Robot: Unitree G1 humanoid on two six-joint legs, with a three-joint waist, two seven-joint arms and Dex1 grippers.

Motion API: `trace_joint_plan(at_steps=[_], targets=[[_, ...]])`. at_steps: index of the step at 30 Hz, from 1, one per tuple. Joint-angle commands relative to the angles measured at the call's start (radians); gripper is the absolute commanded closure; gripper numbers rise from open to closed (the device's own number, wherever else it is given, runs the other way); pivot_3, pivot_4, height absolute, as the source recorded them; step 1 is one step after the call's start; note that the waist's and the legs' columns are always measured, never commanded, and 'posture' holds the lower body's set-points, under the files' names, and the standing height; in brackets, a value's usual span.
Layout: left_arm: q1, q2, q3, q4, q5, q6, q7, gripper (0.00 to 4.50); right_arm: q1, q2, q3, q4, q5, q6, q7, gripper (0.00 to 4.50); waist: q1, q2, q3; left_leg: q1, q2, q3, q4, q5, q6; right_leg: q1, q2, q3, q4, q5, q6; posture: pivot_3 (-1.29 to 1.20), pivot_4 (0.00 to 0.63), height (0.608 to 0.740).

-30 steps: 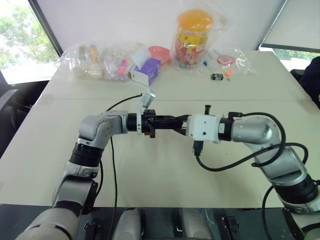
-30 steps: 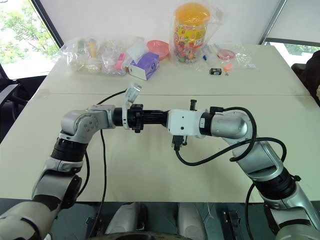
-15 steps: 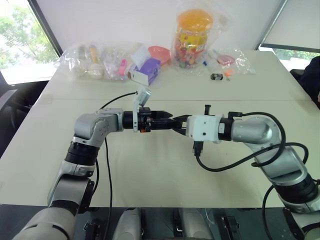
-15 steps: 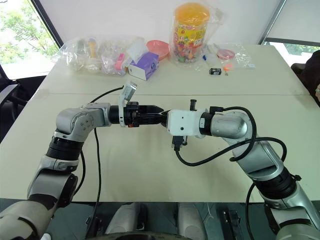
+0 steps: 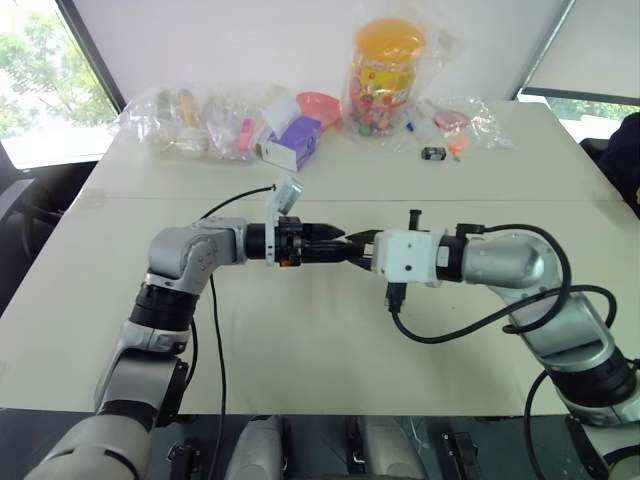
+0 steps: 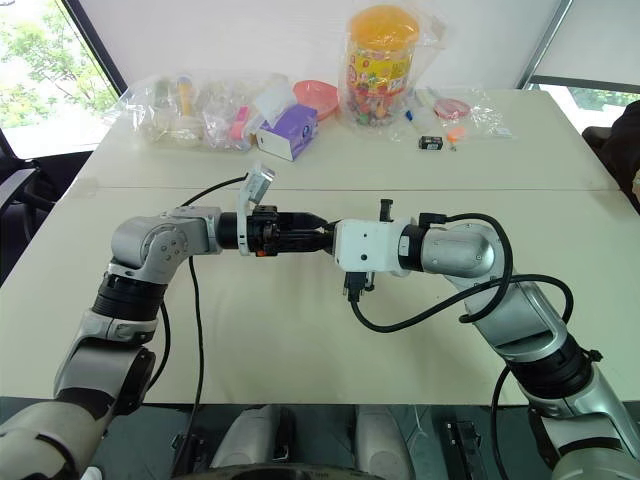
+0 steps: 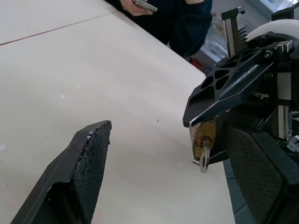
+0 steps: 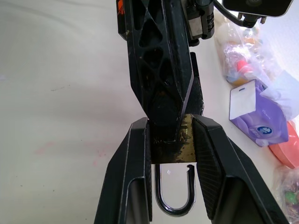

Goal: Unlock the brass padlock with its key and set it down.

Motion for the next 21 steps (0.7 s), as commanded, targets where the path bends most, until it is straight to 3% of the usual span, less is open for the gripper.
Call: trace_joint_plan(at_steps=[1, 7, 9, 12, 14, 19, 21], targets=[[-0.012, 0.006, 0.021, -0.013, -0.020, 0.005, -0.014, 0.54, -0.016, -0.001, -0.012, -0.031, 0.001, -0.010, -0.004, 3.81, 0.000, 0.000, 0.000, 0.000, 0.000, 0.000, 0.000, 0.000, 0.000, 0.000, 0.000, 0.000, 0.000, 0.000, 0.000, 0.00, 0.150, 0.740], [-0.011, 0.009, 0.021, -0.022, -0.032, 0.025, -0.015, 0.54, -0.018, 0.002, -0.010, -0.030, -0.001, -0.012, -0.005, 3.81, 0.000, 0.000, 0.000, 0.000, 0.000, 0.000, 0.000, 0.000, 0.000, 0.000, 0.000, 0.000, 0.000, 0.000, 0.000, 0.00, 0.150, 0.740], [-0.007, 0.012, 0.014, -0.033, -0.029, 0.022, -0.020, 0.01, -0.019, 0.003, -0.009, -0.031, -0.001, -0.011, -0.006, 3.81, 0.000, 0.000, 0.000, 0.000, 0.000, 0.000, 0.000, 0.000, 0.000, 0.000, 0.000, 0.000, 0.000, 0.000, 0.000, 0.00, 0.150, 0.740], [-0.006, 0.006, 0.013, -0.026, -0.013, 0.006, -0.005, 0.34, -0.019, 0.004, -0.008, -0.030, -0.001, -0.011, -0.006, 3.81, 0.000, 0.000, 0.000, 0.000, 0.000, 0.000, 0.000, 0.000, 0.000, 0.000, 0.000, 0.000, 0.000, 0.000, 0.000, 0.00, 0.150, 0.740], [-0.007, 0.005, 0.016, -0.022, -0.014, 0.003, -0.002, 1.14, -0.020, 0.006, -0.007, -0.031, 0.000, -0.009, -0.006, 3.81, 0.000, 0.000, 0.000, 0.000, 0.000, 0.000, 0.000, 0.000, 0.000, 0.000, 0.000, 0.000, 0.000, 0.000, 0.000, 0.00, 0.150, 0.740], [-0.004, 0.003, 0.015, -0.030, -0.016, 0.003, -0.002, 3.72, -0.020, 0.007, -0.008, -0.031, -0.003, -0.008, -0.006, 3.81, 0.000, 0.000, 0.000, 0.000, 0.000, 0.000, 0.000, 0.000, 0.000, 0.000, 0.000, 0.000, 0.000, 0.000, 0.000, 0.00, 0.150, 0.740], [-0.002, 0.002, 0.015, -0.032, -0.015, 0.002, -0.001, 4.46, -0.019, 0.007, -0.009, -0.032, -0.003, -0.008, -0.006, 3.81, 0.000, 0.000, 0.000, 0.000, 0.000, 0.000, 0.000, 0.000, 0.000, 0.000, 0.000, 0.000, 0.000, 0.000, 0.000, 0.00, 0.150, 0.740]])
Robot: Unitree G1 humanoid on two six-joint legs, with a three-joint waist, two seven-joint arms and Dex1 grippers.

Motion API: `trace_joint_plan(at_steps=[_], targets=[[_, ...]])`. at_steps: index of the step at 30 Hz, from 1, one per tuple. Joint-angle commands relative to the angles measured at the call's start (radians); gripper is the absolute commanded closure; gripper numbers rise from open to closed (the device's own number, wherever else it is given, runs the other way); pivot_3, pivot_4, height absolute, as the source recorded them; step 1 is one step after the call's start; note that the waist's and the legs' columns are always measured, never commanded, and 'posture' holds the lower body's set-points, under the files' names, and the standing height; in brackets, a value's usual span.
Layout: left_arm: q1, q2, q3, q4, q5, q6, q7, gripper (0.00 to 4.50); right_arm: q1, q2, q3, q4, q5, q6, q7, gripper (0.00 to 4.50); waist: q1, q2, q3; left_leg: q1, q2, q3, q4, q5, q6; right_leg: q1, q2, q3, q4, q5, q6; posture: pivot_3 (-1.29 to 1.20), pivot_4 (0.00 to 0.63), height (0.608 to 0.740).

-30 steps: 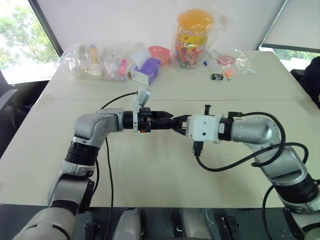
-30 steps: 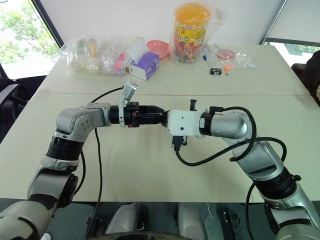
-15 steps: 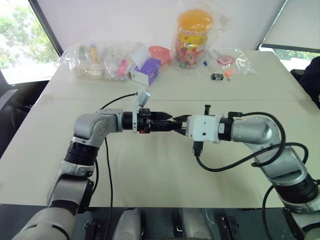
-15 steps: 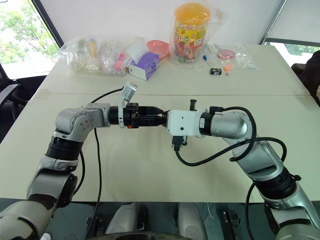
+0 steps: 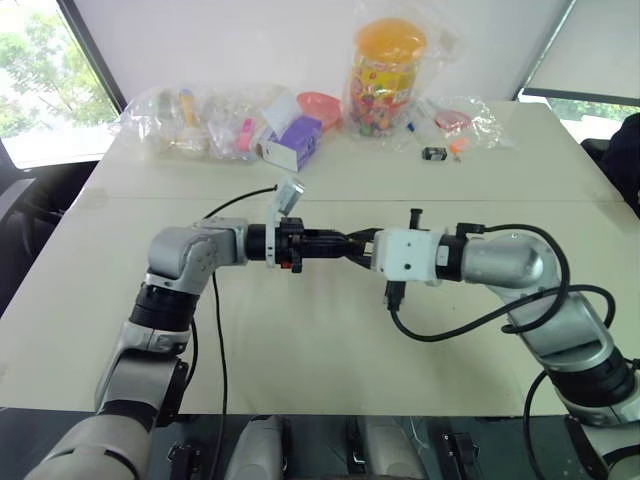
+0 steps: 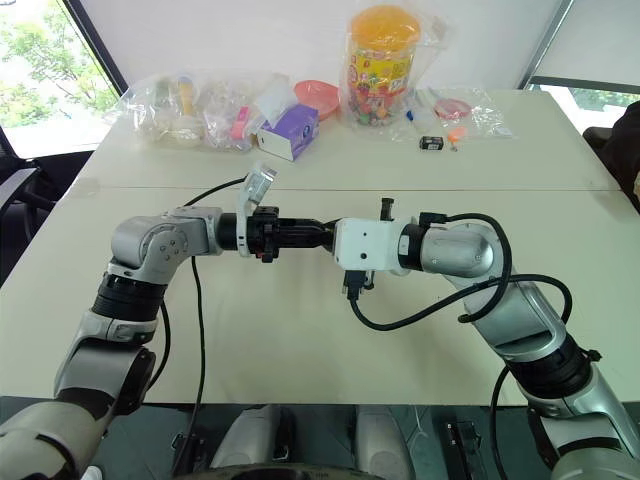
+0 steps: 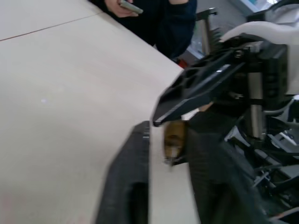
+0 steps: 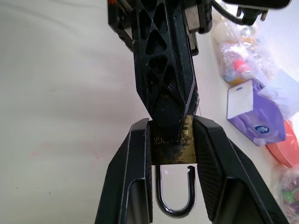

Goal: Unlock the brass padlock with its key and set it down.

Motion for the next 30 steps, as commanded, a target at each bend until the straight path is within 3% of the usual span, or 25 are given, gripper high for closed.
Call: trace_joint_plan(at_steps=[1, 16, 21, 22, 24, 30], targets=[[-0.002, 0.004, 0.018, -0.010, 0.007, -0.014, 0.020, 4.46, -0.018, 0.003, -0.009, -0.039, 0.011, -0.016, 0.004, 3.81, 0.000, 0.000, 0.000, 0.000, 0.000, 0.000, 0.000, 0.000, 0.000, 0.000, 0.000, 0.000, 0.000, 0.000, 0.000, 0.00, 0.150, 0.740], [-0.006, 0.015, 0.010, -0.008, 0.016, -0.015, 0.010, 4.46, -0.025, 0.003, -0.017, -0.037, 0.024, 0.002, 0.008, 3.81, 0.000, 0.000, 0.000, 0.000, 0.000, 0.000, 0.000, 0.000, 0.000, 0.000, 0.000, 0.000, 0.000, 0.000, 0.000, 0.00, 0.150, 0.740], [-0.014, 0.017, 0.014, 0.004, 0.021, -0.026, 0.004, 4.50, -0.026, 0.004, -0.030, -0.046, 0.054, 0.037, 0.015, 1.45, 0.000, 0.000, 0.000, 0.000, 0.000, 0.000, 0.000, 0.000, 0.000, 0.000, 0.000, 0.000, 0.000, 0.000, 0.000, 0.00, 0.150, 0.740], [-0.016, 0.018, 0.015, 0.007, 0.020, -0.025, 0.002, 4.50, -0.024, 0.002, -0.033, -0.049, 0.056, 0.043, 0.012, 0.81, 0.000, 0.000, 0.000, 0.000, 0.000, 0.000, 0.000, 0.000, 0.000, 0.000, 0.000, 0.000, 0.000, 0.000, 0.000, 0.00, 0.150, 0.740], [-0.019, 0.019, 0.018, 0.010, 0.018, -0.024, -0.002, 4.50, -0.020, -0.009, -0.039, -0.055, 0.054, 0.045, 0.011, 0.06, 0.000, 0.000, 0.000, 0.000, 0.000, 0.000, 0.000, 0.000, 0.000, 0.000, 0.000, 0.000, 0.000, 0.000, 0.000, 0.00, 0.150, 0.740], [-0.019, 0.036, 0.024, 0.019, 0.030, -0.043, -0.018, 4.50, -0.002, -0.024, -0.165, -0.080, 0.166, 0.166, 0.011, 0.06, 0.001, 0.000, 0.000, 0.000, 0.000, 0.000, 0.000, 0.000, 0.000, 0.000, 0.000, 0.000, 0.000, 0.000, 0.000, 0.00, 0.150, 0.740]])
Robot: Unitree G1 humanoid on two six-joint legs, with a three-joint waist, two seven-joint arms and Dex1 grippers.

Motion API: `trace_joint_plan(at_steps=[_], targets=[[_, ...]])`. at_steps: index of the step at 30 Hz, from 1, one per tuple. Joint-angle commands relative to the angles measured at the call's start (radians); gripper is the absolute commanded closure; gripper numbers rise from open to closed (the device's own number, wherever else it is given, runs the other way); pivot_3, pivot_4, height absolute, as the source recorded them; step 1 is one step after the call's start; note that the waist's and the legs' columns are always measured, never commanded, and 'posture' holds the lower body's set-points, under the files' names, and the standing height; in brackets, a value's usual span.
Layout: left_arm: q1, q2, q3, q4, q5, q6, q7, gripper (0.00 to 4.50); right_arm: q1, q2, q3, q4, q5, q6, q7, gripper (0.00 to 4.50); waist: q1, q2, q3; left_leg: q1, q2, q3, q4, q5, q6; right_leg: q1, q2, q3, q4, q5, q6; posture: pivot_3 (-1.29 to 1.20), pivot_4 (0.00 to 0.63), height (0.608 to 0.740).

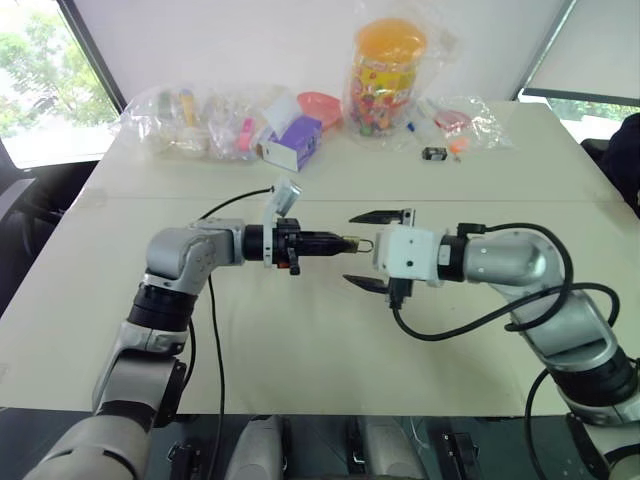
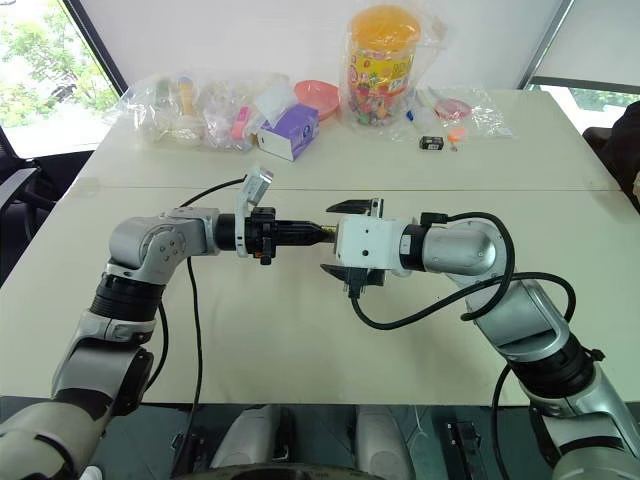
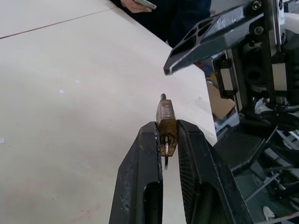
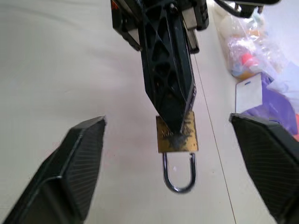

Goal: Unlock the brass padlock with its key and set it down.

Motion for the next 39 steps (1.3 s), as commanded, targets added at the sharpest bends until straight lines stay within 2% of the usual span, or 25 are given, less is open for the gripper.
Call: trace_joint_plan(at_steps=[1, 3, 5, 7, 8, 10, 11, 19, 30, 39], targets=[[-0.022, 0.020, 0.024, -0.004, -0.002, -0.027, -0.021, 4.50, 0.001, -0.010, -0.123, -0.058, 0.099, 0.091, -0.003, 0.06, 0.000, 0.000, 0.000, 0.000, 0.000, 0.000, 0.000, 0.000, 0.000, 0.000, 0.000, 0.000, 0.000, 0.000, 0.000, 0.00, 0.150, 0.740], [-0.027, 0.031, 0.026, 0.006, 0.001, -0.039, -0.031, 4.50, 0.011, -0.005, -0.183, -0.084, 0.185, 0.173, 0.004, 0.55, 0.000, 0.000, 0.000, 0.000, 0.000, 0.000, 0.000, 0.000, 0.000, 0.000, 0.000, 0.000, 0.000, 0.000, 0.000, 0.00, 0.150, 0.740], [-0.030, 0.040, 0.026, 0.012, 0.001, -0.049, -0.044, 4.50, 0.019, -0.008, -0.214, -0.100, 0.238, 0.226, 0.003, 1.37, 0.000, 0.000, 0.000, 0.000, 0.000, 0.000, 0.000, 0.000, 0.000, 0.000, 0.000, 0.000, 0.000, 0.000, 0.000, 0.00, 0.150, 0.740], [-0.033, 0.049, 0.021, 0.014, -0.003, -0.061, -0.069, 4.50, 0.024, 0.009, -0.230, -0.101, 0.272, 0.256, -0.024, 2.35, 0.000, 0.000, 0.000, 0.000, 0.000, 0.000, 0.000, 0.000, 0.000, 0.000, 0.000, 0.000, 0.000, 0.000, 0.000, 0.00, 0.150, 0.740], [-0.034, 0.052, 0.018, 0.016, -0.003, -0.067, -0.081, 4.50, 0.025, 0.022, -0.236, -0.099, 0.289, 0.269, -0.041, 3.03, -0.001, 0.000, 0.000, 0.000, 0.000, 0.000, 0.000, 0.000, 0.000, 0.000, 0.000, 0.000, 0.000, 0.000, 0.000, 0.00, 0.150, 0.740], [-0.036, 0.054, 0.014, 0.020, -0.001, -0.072, -0.090, 4.50, 0.024, 0.045, -0.236, -0.094, 0.307, 0.285, -0.074, 4.08, -0.001, 0.000, 0.000, 0.000, 0.000, 0.000, 0.000, 0.000, 0.000, 0.000, 0.000, 0.000, 0.000, 0.000, 0.000, 0.00, 0.150, 0.740], [-0.037, 0.054, 0.013, 0.021, 0.000, -0.074, -0.094, 4.50, 0.023, 0.053, -0.234, -0.094, 0.315, 0.290, -0.086, 4.43, -0.001, 0.000, 0.000, 0.000, 0.000, 0.000, 0.000, 0.000, 0.000, 0.000, 0.000, 0.000, 0.000, 0.000, 0.000, 0.00, 0.150, 0.740], [-0.036, 0.053, 0.022, -0.004, -0.028, -0.048, -0.118, 4.50, 0.049, 0.091, -0.181, -0.087, 0.326, 0.280, -0.165, 4.43, 0.000, 0.000, 0.000, 0.000, 0.000, 0.000, 0.000, 0.000, 0.000, 0.000, 0.000, 0.000, 0.000, 0.000, 0.000, 0.00, 0.150, 0.740], [-0.035, 0.067, 0.069, -0.052, -0.127, 0.028, -0.156, 4.50, 0.113, 0.072, -0.128, 0.014, 0.267, 0.166, -0.188, 4.43, -0.001, 0.000, 0.000, 0.000, 0.000, 0.000, 0.000, 0.000, 0.000, 0.000, 0.000, 0.000, 0.000, 0.000, 0.000, 0.00, 0.150, 0.740], [-0.037, 0.064, 0.062, -0.028, -0.095, -0.005, -0.119, 4.50, 0.147, 0.058, -0.126, 0.015, 0.264, 0.140, -0.182, 4.43, -0.001, 0.000, 0.000, 0.000, 0.000, 0.000, 0.000, 0.000, 0.000, 0.000, 0.000, 0.000, 0.000, 0.000, 0.000, 0.00, 0.150, 0.740]])
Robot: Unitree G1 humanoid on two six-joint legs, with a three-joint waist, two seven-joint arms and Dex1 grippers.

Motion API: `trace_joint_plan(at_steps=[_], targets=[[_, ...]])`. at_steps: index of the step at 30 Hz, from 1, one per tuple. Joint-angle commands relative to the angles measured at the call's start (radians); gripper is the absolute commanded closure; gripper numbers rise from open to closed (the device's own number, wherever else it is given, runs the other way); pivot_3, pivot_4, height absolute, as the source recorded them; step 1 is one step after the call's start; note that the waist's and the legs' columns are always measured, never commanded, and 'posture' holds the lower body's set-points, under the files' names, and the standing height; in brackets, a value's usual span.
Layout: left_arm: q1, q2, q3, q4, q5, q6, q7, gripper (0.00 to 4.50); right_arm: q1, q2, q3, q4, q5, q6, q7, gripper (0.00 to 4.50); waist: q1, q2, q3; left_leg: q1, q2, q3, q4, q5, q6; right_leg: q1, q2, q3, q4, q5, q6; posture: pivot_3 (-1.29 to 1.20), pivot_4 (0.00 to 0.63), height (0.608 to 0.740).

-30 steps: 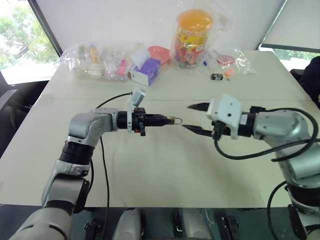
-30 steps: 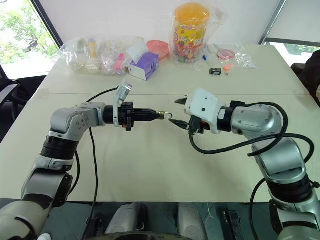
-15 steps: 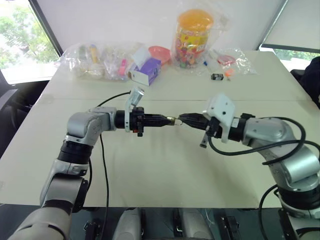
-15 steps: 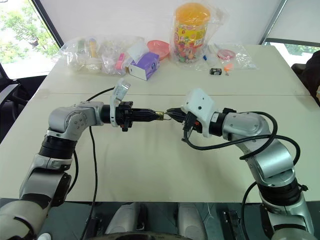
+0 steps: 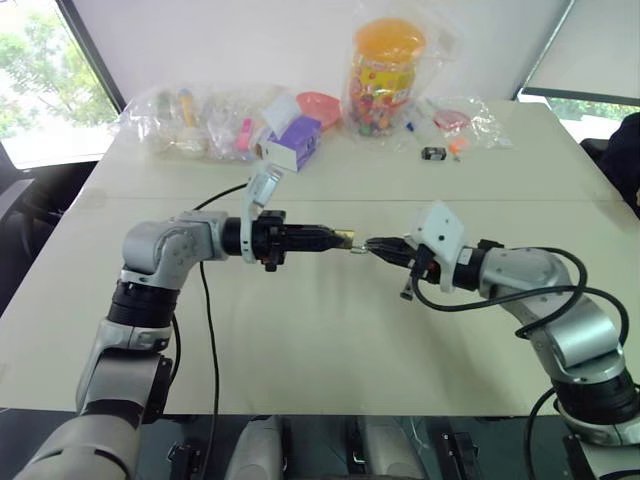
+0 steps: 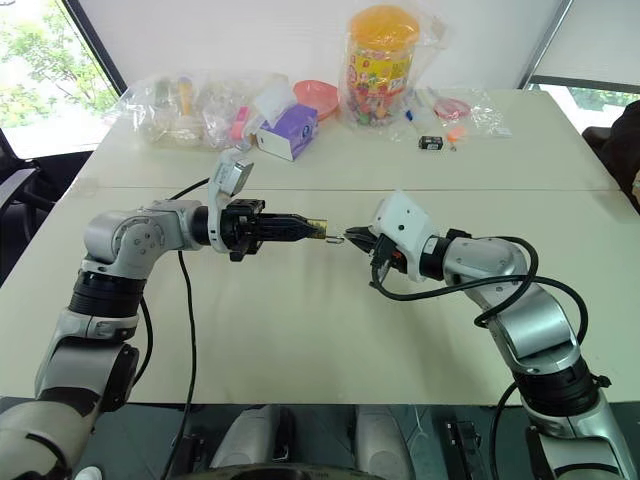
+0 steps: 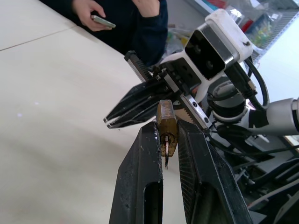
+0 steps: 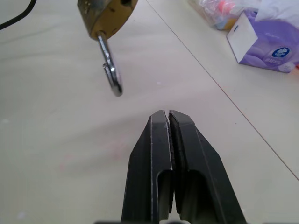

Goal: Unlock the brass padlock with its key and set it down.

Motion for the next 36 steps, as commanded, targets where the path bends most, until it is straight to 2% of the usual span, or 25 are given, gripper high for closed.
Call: trace_joint_plan(at_steps=[1, 27, 32, 36], targets=[[-0.027, 0.000, 0.012, -0.003, 0.022, -0.035, 0.022, 4.50, 0.003, -0.010, -0.012, -0.043, 0.005, -0.013, -0.002, 4.43, 0.000, 0.000, 0.000, 0.000, 0.000, 0.000, 0.000, 0.000, 0.000, 0.000, 0.000, 0.000, 0.000, 0.000, 0.000, 0.00, 0.150, 0.740], [-0.037, -0.057, -0.022, 0.088, 0.109, -0.089, 0.032, 4.50, 0.007, -0.030, -0.019, -0.132, 0.035, 0.021, -0.022, 4.43, 0.001, 0.000, 0.000, 0.000, 0.000, 0.000, 0.000, 0.000, 0.000, 0.000, 0.000, 0.000, 0.000, 0.000, 0.000, 0.00, 0.150, 0.740], [-0.052, -0.112, -0.025, 0.166, 0.124, -0.060, 0.080, 4.50, 0.056, -0.085, -0.052, -0.168, 0.034, 0.035, -0.017, 4.43, 0.003, 0.000, 0.000, 0.000, -0.001, 0.000, 0.000, 0.000, 0.000, 0.000, 0.000, 0.000, 0.000, 0.000, 0.000, 0.00, 0.150, 0.740], [-0.043, -0.197, -0.042, 0.273, 0.165, -0.039, 0.180, 4.50, 0.101, -0.120, -0.114, -0.213, 0.052, 0.059, -0.027, 4.43, 0.003, 0.000, 0.000, 0.000, -0.001, 0.000, 0.000, 0.000, 0.000, 0.000, 0.000, 0.000, -0.001, 0.000, 0.000, 0.00, 0.150, 0.740]])
